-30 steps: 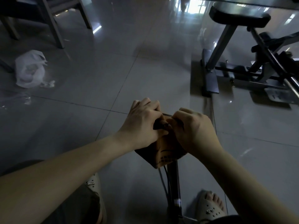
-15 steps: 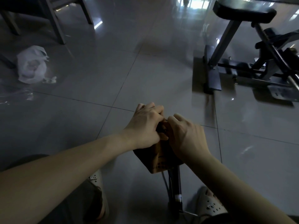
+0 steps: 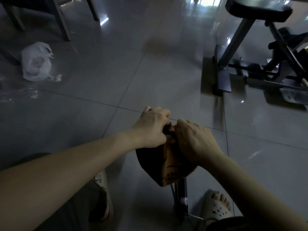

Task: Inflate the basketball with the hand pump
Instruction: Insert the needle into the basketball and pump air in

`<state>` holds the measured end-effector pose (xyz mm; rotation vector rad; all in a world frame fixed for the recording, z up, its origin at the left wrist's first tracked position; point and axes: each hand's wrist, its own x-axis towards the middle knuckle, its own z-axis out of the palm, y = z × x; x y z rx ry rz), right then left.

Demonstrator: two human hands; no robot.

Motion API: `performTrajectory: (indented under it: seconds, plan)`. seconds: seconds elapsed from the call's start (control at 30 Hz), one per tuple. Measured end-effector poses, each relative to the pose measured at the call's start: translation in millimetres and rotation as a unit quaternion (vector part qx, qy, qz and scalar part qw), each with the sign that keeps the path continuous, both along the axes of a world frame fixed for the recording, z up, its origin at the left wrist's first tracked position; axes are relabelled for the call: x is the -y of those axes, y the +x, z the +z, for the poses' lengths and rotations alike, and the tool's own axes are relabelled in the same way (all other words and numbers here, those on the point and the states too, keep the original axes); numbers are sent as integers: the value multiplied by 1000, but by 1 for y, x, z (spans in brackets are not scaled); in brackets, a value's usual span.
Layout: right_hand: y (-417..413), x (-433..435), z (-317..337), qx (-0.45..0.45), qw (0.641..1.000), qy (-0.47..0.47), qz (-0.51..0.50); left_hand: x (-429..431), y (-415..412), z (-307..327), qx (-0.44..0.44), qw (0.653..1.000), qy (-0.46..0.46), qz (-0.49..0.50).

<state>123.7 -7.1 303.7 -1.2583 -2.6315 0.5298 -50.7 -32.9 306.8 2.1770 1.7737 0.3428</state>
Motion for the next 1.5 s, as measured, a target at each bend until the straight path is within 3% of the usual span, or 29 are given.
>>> performTrajectory:
  seconds: [0.1,0.27,0.57,0.8,1.03,1.33,1.5]
  plan:
    - [5,4,3,-43,995,-87,-6,2,-3,-3,-72,995,45,-59]
    - [1,27,-12,64,997,1,38,2,-3,-11,-146,981,67,-107]
    - [-6,41,-45,-6,998,41,40,7,-2,-28,-155,982,11,-110]
    - [-12,41,-52,-10,999,11,38,15,-3,-28,-109,989,-46,-87]
    - [-18,44,-49,-38,998,-55,-14,13,0,-39,-108,991,-21,-81]
    - [-9,38,-59,76,986,47,142,15,-6,-51,-99,988,-87,-76]
    - [-7,48,-62,72,989,10,132,22,-3,-59,-106,982,-124,-92]
